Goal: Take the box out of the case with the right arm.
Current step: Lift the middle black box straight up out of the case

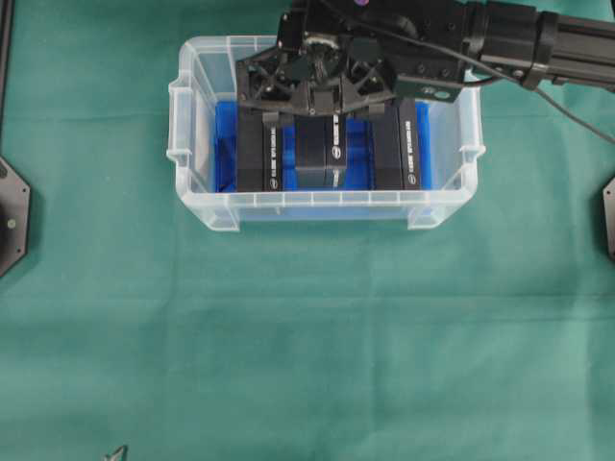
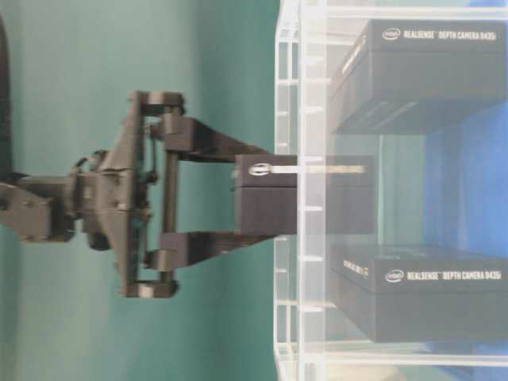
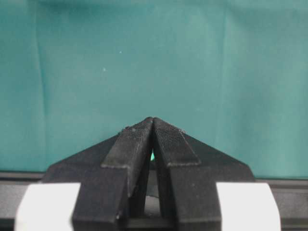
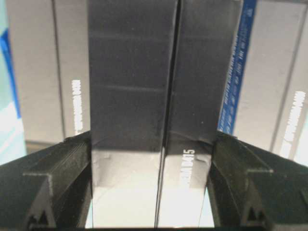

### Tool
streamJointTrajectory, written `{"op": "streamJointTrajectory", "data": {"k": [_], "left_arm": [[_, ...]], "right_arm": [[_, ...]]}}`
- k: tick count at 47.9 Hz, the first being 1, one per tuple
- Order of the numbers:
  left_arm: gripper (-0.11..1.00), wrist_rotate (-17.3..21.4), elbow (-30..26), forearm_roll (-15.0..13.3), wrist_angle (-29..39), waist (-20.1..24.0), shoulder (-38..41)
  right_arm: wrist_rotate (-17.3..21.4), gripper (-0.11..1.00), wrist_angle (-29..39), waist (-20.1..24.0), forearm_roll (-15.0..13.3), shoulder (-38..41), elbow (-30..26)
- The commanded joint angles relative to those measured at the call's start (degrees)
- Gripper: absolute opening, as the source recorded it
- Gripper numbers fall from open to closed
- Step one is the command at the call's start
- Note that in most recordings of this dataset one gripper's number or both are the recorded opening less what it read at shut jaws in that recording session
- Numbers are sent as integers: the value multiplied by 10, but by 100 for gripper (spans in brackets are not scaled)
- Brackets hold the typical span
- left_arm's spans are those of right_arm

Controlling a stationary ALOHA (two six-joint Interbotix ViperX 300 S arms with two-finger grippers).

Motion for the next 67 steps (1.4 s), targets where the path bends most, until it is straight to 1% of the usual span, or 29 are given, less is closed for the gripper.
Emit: {"op": "streamJointTrajectory", "data": {"k": [1, 7, 11, 18, 67], "left_arm": [[0, -1, -14, 2, -2, 2, 1], [0, -1, -15, 2, -2, 2, 2], [0, -1, -15, 2, -3, 2, 2], [0, -1, -15, 2, -2, 2, 2], [0, -1, -15, 2, -3, 2, 4]], "right_arm": [[1, 65, 27, 0, -9, -30, -40], [1, 65, 64, 1, -14, -30, -72], [1, 65, 83, 0, -23, -29, -95], [1, 65, 99, 0, -34, -30, -120], [-1, 65, 100, 0, -33, -30, -125]]}}
